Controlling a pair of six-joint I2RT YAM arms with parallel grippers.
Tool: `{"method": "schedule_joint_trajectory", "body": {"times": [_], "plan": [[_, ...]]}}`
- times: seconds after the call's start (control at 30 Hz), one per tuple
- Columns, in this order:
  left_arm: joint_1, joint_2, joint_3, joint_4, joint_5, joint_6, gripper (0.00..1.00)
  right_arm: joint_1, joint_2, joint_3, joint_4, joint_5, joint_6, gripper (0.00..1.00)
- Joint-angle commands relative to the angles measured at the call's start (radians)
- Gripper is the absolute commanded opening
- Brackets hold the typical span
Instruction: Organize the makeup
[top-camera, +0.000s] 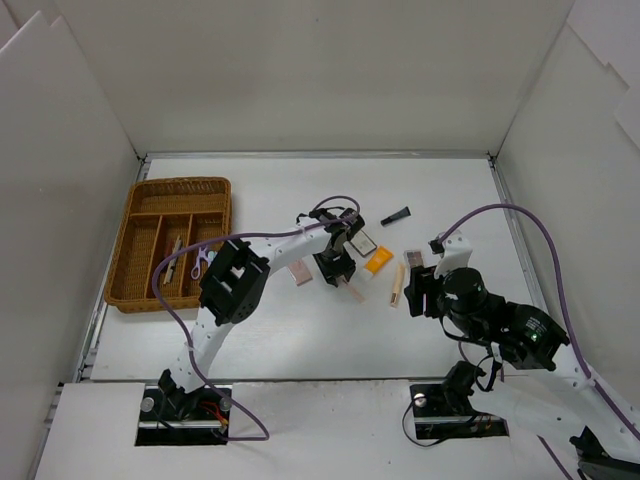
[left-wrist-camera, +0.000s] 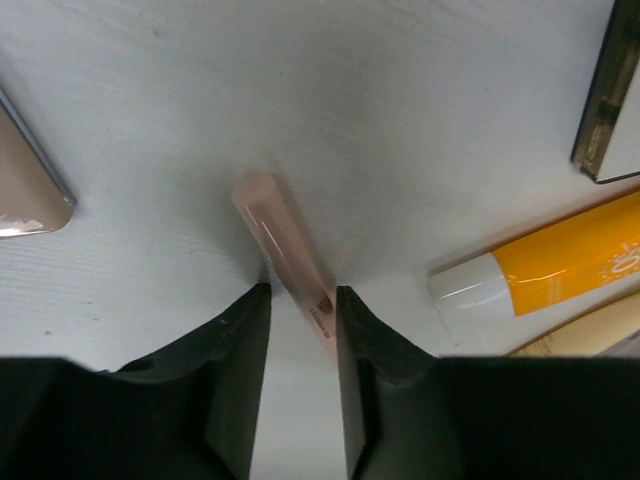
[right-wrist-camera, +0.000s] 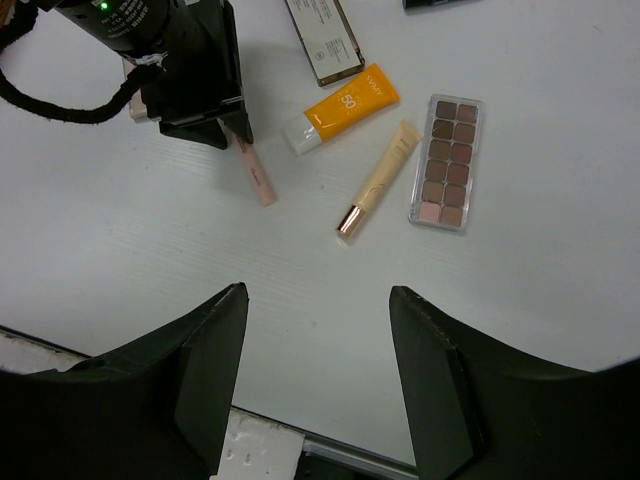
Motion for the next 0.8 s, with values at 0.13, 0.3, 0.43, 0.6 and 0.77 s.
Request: {"method": "schedule_joint_trajectory", "body": {"times": [0.13,0.3,0.43,0.6,0.77], "plan": [[-0.006,-0.007,-0.024,-0.066,-0.012,0.032,0.06,-0.006,0.01,0.0,0.016,0.01,-0.005,0.56],[-0.006,-0.113,-0.035,-0.115,-0.116,0.135,0.0,-0.007,0.025,0.009,0.016,0.005,-0.008,0.56],[0.044,-0.243,-0.023,-0.193,-0.239,0.279,0.0,-0.007,0.05,0.029,0.018,0.005,-0.017,0.56],[0.181,-0.505,-0.118,-0.217,-0.434,0.55,0.0,-0.007,0.1,0.047,0.036,0.006,-0.034,0.56],[0.41,-0.683,-0.228,-0.155,-0.526,0.832,0.0,-0.007,0.146,0.047,0.059,0.002,-0.046,0.56]]}}
